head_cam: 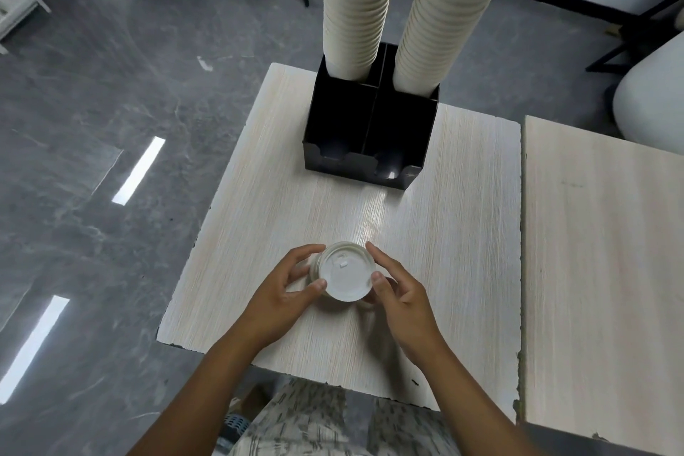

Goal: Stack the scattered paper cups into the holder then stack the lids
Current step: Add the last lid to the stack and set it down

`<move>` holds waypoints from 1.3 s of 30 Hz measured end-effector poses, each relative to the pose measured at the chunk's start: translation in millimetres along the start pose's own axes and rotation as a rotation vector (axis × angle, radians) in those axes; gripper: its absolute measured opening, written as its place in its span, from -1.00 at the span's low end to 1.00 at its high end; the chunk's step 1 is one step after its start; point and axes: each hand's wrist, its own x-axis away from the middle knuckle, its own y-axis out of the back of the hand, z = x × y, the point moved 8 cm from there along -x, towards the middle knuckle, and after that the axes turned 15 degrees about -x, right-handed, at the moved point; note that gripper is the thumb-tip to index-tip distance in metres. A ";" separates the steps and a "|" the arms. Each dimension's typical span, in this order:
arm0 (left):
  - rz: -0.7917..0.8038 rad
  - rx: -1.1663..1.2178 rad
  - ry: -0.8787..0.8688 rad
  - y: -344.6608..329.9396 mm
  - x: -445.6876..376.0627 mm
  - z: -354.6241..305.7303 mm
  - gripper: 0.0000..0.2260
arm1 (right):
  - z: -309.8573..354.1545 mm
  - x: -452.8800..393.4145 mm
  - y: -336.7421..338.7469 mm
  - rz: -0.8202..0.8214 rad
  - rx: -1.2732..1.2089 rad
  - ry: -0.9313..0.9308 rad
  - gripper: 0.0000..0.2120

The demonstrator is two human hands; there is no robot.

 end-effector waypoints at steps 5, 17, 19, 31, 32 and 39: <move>0.014 0.037 -0.005 -1.0 -1.2 5.7 -0.60 | -8.4 -2.7 -3.7 0.006 -0.012 -0.019 -0.59; -0.021 0.089 -0.032 -0.3 -10.3 -15.8 -0.60 | -4.2 -2.2 -5.8 -0.089 -0.072 0.011 -0.61; -0.035 0.105 -0.040 3.6 -16.5 -30.8 -0.62 | 13.1 -4.6 -1.8 -0.114 -0.107 0.051 -0.63; -0.081 0.127 -0.272 49.9 -106.1 -166.4 -0.65 | 152.4 -72.5 26.5 -0.143 0.071 0.383 -0.58; -0.083 0.115 -0.280 52.1 -112.7 -171.8 -0.64 | 157.9 -78.6 28.4 -0.137 0.101 0.400 -0.58; -0.079 0.102 -0.286 51.8 -145.5 -183.4 -0.68 | 173.8 -107.9 41.1 -0.109 0.131 0.411 -0.57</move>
